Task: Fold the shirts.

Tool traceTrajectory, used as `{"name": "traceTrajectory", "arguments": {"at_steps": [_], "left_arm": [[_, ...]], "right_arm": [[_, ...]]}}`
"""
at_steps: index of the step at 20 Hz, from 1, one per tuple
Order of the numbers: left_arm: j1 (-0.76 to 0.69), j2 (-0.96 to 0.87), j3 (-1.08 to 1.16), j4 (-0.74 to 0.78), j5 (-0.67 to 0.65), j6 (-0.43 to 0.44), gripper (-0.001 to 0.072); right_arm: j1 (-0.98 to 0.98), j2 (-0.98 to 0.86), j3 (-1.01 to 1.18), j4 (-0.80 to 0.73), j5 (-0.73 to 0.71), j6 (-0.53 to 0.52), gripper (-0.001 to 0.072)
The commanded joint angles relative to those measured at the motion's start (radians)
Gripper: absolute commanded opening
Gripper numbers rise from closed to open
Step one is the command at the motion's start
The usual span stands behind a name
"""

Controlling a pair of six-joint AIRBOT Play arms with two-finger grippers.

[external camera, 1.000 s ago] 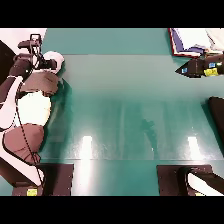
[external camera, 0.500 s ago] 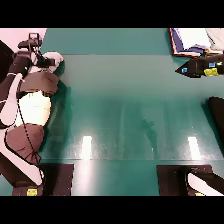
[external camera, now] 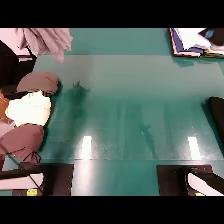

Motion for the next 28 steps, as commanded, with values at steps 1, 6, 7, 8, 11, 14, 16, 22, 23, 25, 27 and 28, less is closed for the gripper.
{"name": "traceTrajectory", "arguments": {"at_steps": [1, 6, 7, 8, 11, 14, 16, 22, 23, 25, 27, 28], "left_arm": [[-0.175, 0.117, 0.006, -0.010, -0.252, 0.031, 0.0024], [-0.449, 0.097, -0.227, -0.175, -0.227, 0.031, 0.0025], [-0.488, 0.086, -0.290, -0.231, -0.187, 0.032, 0.0049], [-0.523, 0.074, -0.359, -0.301, -0.125, 0.031, 0.0361], [-0.538, 0.056, -0.463, -0.345, -0.001, 0.029, 0.0665], [-0.412, 0.068, -0.460, -0.293, -0.056, -0.022, 0.0666], [-0.303, 0.068, -0.502, -0.309, -0.080, -0.051, 0.0666], [-0.181, 0.052, -0.898, -0.535, 0.072, -0.041, 0.0665], [-0.185, 0.043, -0.956, -0.603, 0.102, -0.008, 0.0665], [-0.185, 0.020, -1.031, -0.753, 0.123, 0.087, 0.0665], [-0.187, -0.005, -1.058, -0.834, 0.108, 0.138, 0.0665], [-0.197, -0.015, -1.059, -0.835, 0.107, 0.149, 0.0664]], "right_arm": [[-0.002, 0.000, 0.121, -0.035, -0.013, 0.000, 0.0014], [-0.002, 0.000, 0.163, -0.035, 0.048, 0.000, 0.0014], [-0.002, 0.000, 0.163, -0.035, 0.069, 0.000, 0.0014], [-0.002, 0.000, 0.163, -0.035, 0.095, 0.000, 0.0014], [-0.002, 0.000, 0.163, -0.035, 0.151, 0.000, 0.0014], [-0.002, 0.001, 0.163, -0.035, 0.194, 0.000, 0.0014], [-0.002, 0.001, 0.163, -0.035, 0.197, 0.000, 0.0014], [-0.002, -0.003, 0.162, -0.035, 0.188, 0.000, 0.0014], [-0.002, -0.003, 0.162, -0.035, 0.184, 0.000, 0.0014], [-0.002, -0.003, 0.162, -0.037, 0.177, 0.000, 0.0014], [-0.002, -0.003, 0.160, -0.037, 0.167, 0.000, 0.0014], [-0.002, -0.004, 0.160, -0.037, 0.166, 0.000, 0.0014]]}}
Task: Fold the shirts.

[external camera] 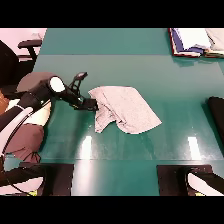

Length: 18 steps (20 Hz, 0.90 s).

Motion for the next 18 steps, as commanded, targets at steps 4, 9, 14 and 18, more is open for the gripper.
{"name": "traceTrajectory", "arguments": {"at_steps": [4, 9, 14, 18], "left_arm": [[-0.087, -0.060, -0.062, -0.066, 0.010, 0.082, 0.0664], [-0.088, -0.062, -0.048, -0.012, -0.014, 0.070, 0.0034], [0.056, -0.006, 0.053, 0.063, -0.039, 0.057, 0.0025], [0.153, 0.015, 0.074, 0.092, -0.053, 0.058, 0.0025]], "right_arm": [[0.000, -0.001, -0.003, -0.001, -0.006, 0.000, 0.0014], [0.000, -0.013, -0.004, -0.005, 0.080, 0.001, 0.0013], [-0.079, -0.090, -0.089, -0.078, 0.310, 0.095, 0.0014], [-0.166, -0.090, -0.484, -0.077, 0.242, 0.098, 0.0224]]}}
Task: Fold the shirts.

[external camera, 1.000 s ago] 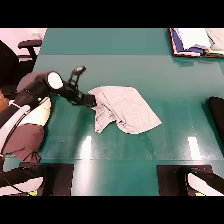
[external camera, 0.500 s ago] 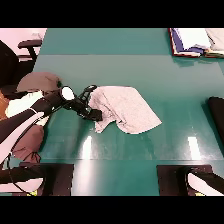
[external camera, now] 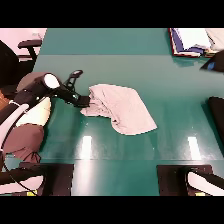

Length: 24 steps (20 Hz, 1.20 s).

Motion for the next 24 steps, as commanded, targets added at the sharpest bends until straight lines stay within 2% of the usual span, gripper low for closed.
{"name": "traceTrajectory", "arguments": {"at_steps": [1, 2, 3, 4, 5, 9, 13, 15, 16, 18, 24], "left_arm": [[0.064, 0.014, 0.019, 0.064, -0.024, -0.001, 0.0025], [0.064, 0.014, 0.019, 0.091, -0.024, -0.002, 0.0025], [0.064, 0.014, 0.019, 0.093, -0.021, -0.002, 0.0025], [0.064, 0.014, 0.019, 0.092, -0.013, -0.002, 0.0025], [0.064, 0.014, 0.019, 0.092, -0.009, -0.002, 0.0025], [0.064, 0.014, 0.019, 0.092, 0.013, -0.002, 0.0025], [0.064, 0.014, 0.019, 0.092, 0.016, -0.002, 0.0025], [0.064, 0.014, 0.019, 0.093, 0.015, -0.002, 0.0025], [0.064, 0.014, 0.019, 0.093, 0.015, -0.002, 0.0025], [0.064, 0.014, 0.019, 0.101, 0.023, -0.002, 0.0025], [0.091, 0.078, 0.111, 0.229, 0.072, -0.040, 0.0025]], "right_arm": [[-0.061, -0.008, -0.352, -0.003, -0.054, 0.016, 0.0523], [-0.067, -0.009, -0.475, 0.014, -0.109, 0.015, 0.0551], [-0.064, -0.014, -0.594, 0.052, -0.174, 0.010, 0.0549], [-0.055, -0.026, -0.710, 0.121, -0.237, -0.020, 0.0524], [-0.038, -0.044, -0.809, 0.199, -0.293, -0.065, 0.0439], [0.131, -0.145, -0.985, 0.382, -0.461, -0.137, 0.0434], [0.314, -0.248, -0.937, 0.417, -0.553, -0.145, 0.0423], [0.364, -0.295, -0.873, 0.415, -0.552, -0.146, 0.0242], [0.377, -0.310, -0.841, 0.413, -0.554, -0.145, 0.0200], [0.383, -0.316, -0.767, 0.377, -0.552, -0.145, 0.0012], [0.237, -0.117, -0.503, 0.080, -0.477, -0.085, 0.0012]]}}
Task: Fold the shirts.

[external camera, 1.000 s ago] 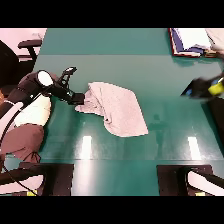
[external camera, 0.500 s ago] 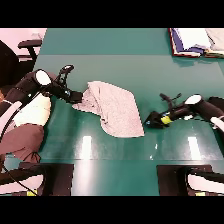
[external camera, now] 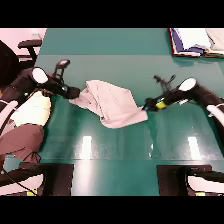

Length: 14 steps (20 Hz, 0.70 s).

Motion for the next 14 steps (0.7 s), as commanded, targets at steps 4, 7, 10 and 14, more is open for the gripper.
{"name": "traceTrajectory", "arguments": {"at_steps": [4, 7, 10, 14], "left_arm": [[0.016, 0.179, 0.237, 0.122, 0.041, -0.015, 0.0024], [0.016, 0.319, 0.378, 0.121, 0.050, -0.011, 0.0024], [0.016, 0.458, 0.467, 0.117, 0.050, -0.005, 0.0024], [0.016, 0.612, 0.559, 0.090, 0.029, -0.005, 0.0024]], "right_arm": [[-0.188, 0.262, 0.358, -0.256, 0.127, 0.022, 0.0012], [-0.253, 0.388, 0.498, -0.286, 0.135, 0.017, 0.0012], [-0.290, 0.494, 0.607, -0.329, 0.137, 0.017, 0.0012], [-0.345, 0.565, 0.763, -0.386, 0.177, 0.018, 0.0012]]}}
